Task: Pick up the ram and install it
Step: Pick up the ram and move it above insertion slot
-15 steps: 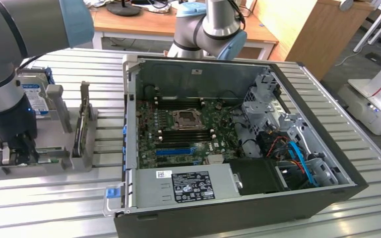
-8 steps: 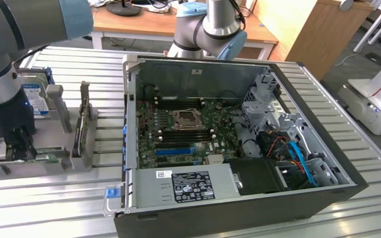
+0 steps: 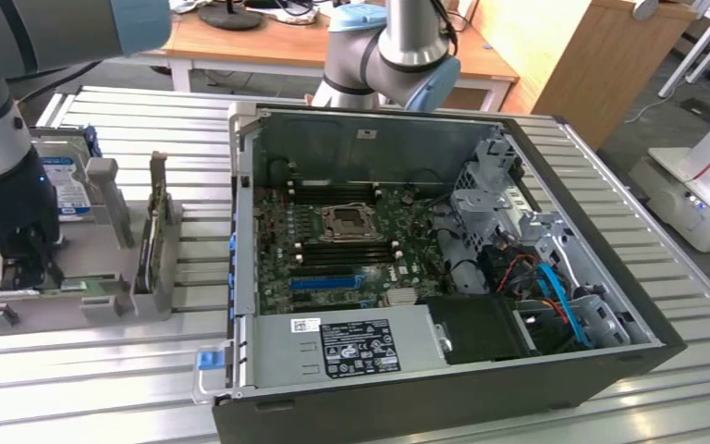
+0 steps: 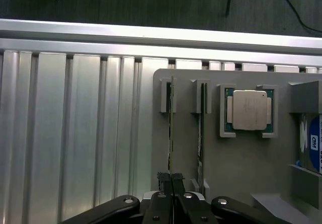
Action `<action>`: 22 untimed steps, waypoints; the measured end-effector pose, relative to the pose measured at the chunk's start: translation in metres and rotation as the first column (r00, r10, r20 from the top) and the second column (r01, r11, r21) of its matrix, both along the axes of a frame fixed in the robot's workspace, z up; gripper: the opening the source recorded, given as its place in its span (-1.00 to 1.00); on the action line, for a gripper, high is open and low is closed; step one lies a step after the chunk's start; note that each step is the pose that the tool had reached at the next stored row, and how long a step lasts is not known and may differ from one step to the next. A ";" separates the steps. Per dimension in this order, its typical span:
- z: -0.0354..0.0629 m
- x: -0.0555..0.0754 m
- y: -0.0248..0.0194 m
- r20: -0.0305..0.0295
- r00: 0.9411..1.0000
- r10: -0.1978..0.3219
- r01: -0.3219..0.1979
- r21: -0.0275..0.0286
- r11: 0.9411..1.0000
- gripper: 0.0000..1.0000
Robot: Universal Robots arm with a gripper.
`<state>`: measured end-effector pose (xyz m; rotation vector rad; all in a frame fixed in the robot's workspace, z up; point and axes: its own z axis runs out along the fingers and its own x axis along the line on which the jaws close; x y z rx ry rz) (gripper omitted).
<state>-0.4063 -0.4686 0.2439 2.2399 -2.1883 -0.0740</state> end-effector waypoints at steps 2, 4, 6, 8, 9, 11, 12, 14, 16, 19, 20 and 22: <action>0.0038 0.000 0.0000 0.000 1.000 0.000 0.000 0.000 1.000 -0.76; 0.0071 0.000 0.0000 0.000 1.000 0.000 0.000 0.000 1.000 -0.76; 0.0100 0.000 0.0000 0.000 1.000 0.000 0.000 0.000 1.000 -0.76; 0.0128 0.000 0.0000 0.000 1.000 0.000 0.000 0.000 1.000 -0.76; 0.0142 0.000 0.0000 0.000 1.000 0.000 0.000 0.000 1.000 -0.76; 0.0168 0.000 0.0000 0.000 1.000 0.000 0.000 0.000 1.000 -0.76; 0.0181 0.000 0.0000 0.000 1.000 0.000 0.000 0.000 1.000 -0.76; 0.0207 0.000 0.0000 0.000 1.000 0.000 0.000 0.000 1.000 -0.76; 0.0232 0.000 0.0000 0.000 1.000 0.000 0.000 0.000 1.000 -0.76; 0.0269 0.000 0.0000 0.000 1.000 0.000 0.000 0.000 1.000 -0.76; 0.0283 0.000 0.0000 0.000 1.000 0.000 0.000 0.000 1.000 -0.76; 0.0310 0.000 0.0000 0.000 1.000 0.000 0.000 0.000 1.000 -0.76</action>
